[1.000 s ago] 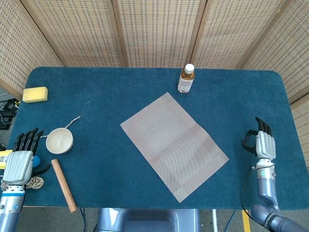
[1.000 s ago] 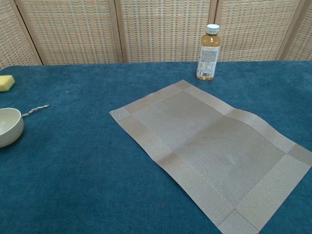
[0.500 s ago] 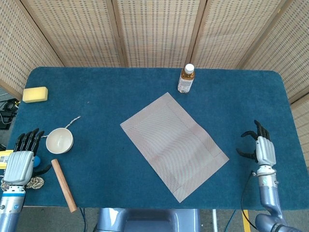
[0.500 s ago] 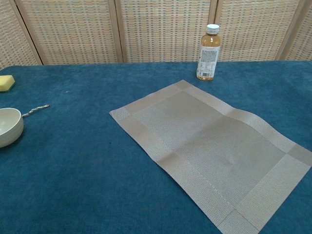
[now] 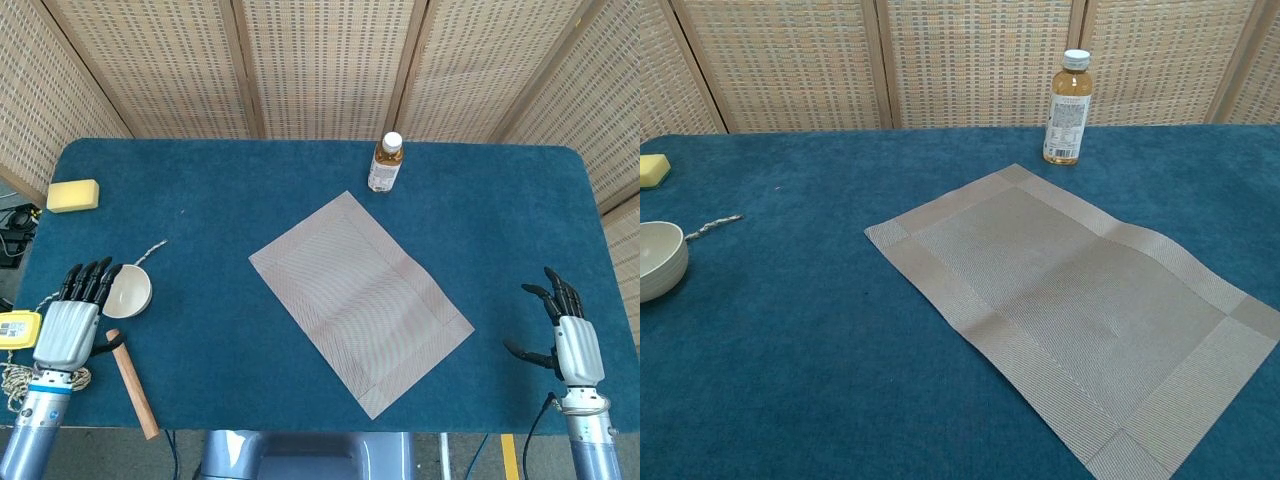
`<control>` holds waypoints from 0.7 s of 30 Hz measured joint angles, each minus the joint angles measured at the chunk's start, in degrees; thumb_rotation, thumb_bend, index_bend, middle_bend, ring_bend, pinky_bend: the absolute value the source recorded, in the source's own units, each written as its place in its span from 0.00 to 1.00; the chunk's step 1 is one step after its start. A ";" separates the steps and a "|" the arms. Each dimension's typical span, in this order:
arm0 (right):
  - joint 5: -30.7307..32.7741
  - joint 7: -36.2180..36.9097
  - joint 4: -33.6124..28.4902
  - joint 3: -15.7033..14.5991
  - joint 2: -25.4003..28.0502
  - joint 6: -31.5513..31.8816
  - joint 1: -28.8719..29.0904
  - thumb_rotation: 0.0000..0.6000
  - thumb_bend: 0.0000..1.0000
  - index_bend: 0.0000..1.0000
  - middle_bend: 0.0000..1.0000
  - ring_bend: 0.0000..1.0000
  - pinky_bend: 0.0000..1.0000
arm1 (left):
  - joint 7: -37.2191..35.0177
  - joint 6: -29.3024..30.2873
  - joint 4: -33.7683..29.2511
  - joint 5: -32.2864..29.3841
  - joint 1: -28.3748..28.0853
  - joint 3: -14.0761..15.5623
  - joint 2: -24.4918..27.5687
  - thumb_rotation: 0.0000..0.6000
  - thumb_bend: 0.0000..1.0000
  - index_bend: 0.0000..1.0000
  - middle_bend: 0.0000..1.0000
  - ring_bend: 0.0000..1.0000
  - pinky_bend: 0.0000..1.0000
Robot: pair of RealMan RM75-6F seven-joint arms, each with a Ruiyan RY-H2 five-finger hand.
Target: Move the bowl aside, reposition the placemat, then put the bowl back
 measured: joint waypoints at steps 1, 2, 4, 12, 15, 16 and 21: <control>-0.45 0.24 -0.23 -0.16 0.38 0.40 -0.17 1.00 0.22 0.24 0.00 0.00 0.00 | 0.64 -1.16 -0.26 -0.15 -0.95 -0.45 -0.10 1.00 0.02 0.01 0.00 0.00 0.00; -0.90 0.62 -0.52 -0.30 0.84 0.88 -0.33 1.00 0.22 0.24 0.00 0.00 0.00 | 1.17 -2.11 -0.42 -0.36 -1.72 -0.85 -0.20 1.00 0.02 0.01 0.00 0.00 0.00; -1.14 1.03 -0.70 -0.38 1.37 1.10 -0.42 1.00 0.22 0.24 0.00 0.00 0.00 | 2.76 -4.71 -0.65 -1.39 -3.78 -1.98 -0.59 1.00 0.03 0.02 0.00 0.00 0.00; -0.44 3.48 -1.00 -0.09 2.40 0.62 -0.23 1.00 0.22 0.24 0.00 0.00 0.00 | 10.86 -16.39 2.21 -9.63 -14.30 -7.13 -5.55 1.00 0.04 0.10 0.00 0.00 0.00; -0.21 4.23 -0.95 -0.04 2.64 0.40 -0.16 1.00 0.22 0.24 0.00 0.00 0.00 | 13.43 -20.10 5.48 -12.95 -18.21 -8.65 -8.64 1.00 0.04 0.14 0.00 0.00 0.00; -0.15 4.43 -0.89 -0.06 2.70 0.29 -0.13 1.00 0.22 0.24 0.00 0.00 0.00 | 14.28 -21.11 7.01 -13.88 -19.51 -9.06 -9.92 1.00 0.04 0.16 0.00 0.00 0.00; 0.67 5.20 -0.42 0.08 2.84 -0.53 0.15 1.00 0.22 0.24 0.00 0.00 0.00 | 16.98 -24.68 14.37 -17.16 -24.62 -10.20 -15.55 1.00 0.04 0.24 0.00 0.00 0.00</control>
